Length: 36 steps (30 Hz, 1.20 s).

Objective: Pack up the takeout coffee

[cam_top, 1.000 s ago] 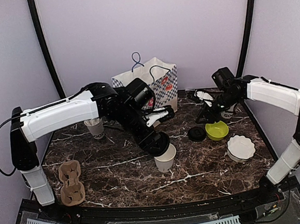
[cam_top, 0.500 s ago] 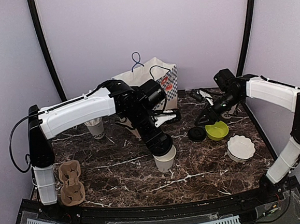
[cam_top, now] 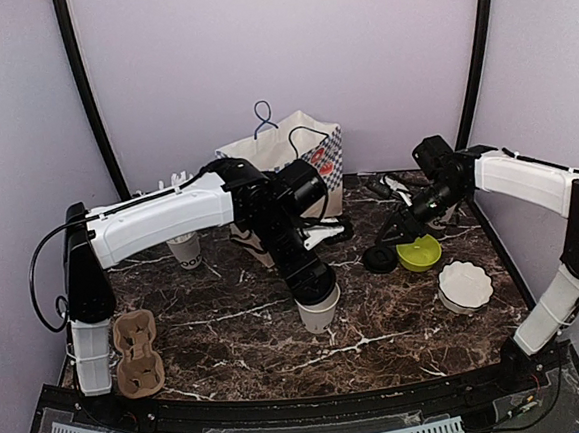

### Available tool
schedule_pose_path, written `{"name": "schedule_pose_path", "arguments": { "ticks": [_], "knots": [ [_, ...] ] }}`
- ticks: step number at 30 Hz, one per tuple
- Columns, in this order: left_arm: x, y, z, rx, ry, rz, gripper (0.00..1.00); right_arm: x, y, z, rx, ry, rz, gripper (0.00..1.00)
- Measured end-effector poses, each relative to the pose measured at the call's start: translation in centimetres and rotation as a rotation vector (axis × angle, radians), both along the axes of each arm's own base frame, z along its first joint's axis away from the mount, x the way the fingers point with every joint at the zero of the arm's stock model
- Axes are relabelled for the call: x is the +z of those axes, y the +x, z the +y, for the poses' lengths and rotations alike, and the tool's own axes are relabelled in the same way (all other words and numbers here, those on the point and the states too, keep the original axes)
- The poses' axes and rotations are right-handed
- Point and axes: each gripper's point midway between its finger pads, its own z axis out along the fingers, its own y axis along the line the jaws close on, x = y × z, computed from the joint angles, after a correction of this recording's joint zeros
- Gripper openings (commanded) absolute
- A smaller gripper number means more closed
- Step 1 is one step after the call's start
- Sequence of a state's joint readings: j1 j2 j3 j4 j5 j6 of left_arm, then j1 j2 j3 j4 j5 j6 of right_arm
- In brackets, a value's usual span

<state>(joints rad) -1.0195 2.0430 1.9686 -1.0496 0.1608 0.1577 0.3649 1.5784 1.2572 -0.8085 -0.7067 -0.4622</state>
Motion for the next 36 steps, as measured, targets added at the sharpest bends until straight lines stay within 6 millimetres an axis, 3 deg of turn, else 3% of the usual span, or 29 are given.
{"name": "schedule_pose_path", "arguments": {
  "ticks": [14, 17, 19, 20, 27, 33, 36],
  "knots": [
    [-0.9, -0.3, -0.5, -0.01, 0.003, 0.029, 0.72, -0.5, 0.0, 0.0, 0.001, -0.004, 0.016, 0.39],
    [-0.9, -0.3, -0.7, -0.012, -0.001, 0.029, 0.78, -0.5, 0.0, 0.1, 0.003, 0.0, 0.02, 0.39],
    [-0.9, -0.3, -0.8, -0.014, -0.004, 0.027, 0.95, -0.5, 0.0, 0.1, 0.004, 0.002, 0.021, 0.39],
    [-1.0, -0.3, -0.9, -0.017, -0.003, 0.026, 0.98, -0.5, -0.1, 0.2, 0.005, 0.004, 0.022, 0.4],
    [-2.0, -0.5, -1.5, -0.021, 0.005, 0.033, 0.99, -0.8, -0.3, 0.2, 0.009, 0.006, 0.044, 0.4],
    [0.4, 0.0, -2.0, -0.009, -0.022, -0.018, 0.99, -0.7, -0.8, 0.3, -0.008, 0.017, 0.095, 0.4],
    [1.6, 0.0, -0.9, 0.015, -0.027, -0.052, 0.99, -0.2, -1.5, 1.0, -0.014, 0.061, 0.156, 0.44]
  ]
}}
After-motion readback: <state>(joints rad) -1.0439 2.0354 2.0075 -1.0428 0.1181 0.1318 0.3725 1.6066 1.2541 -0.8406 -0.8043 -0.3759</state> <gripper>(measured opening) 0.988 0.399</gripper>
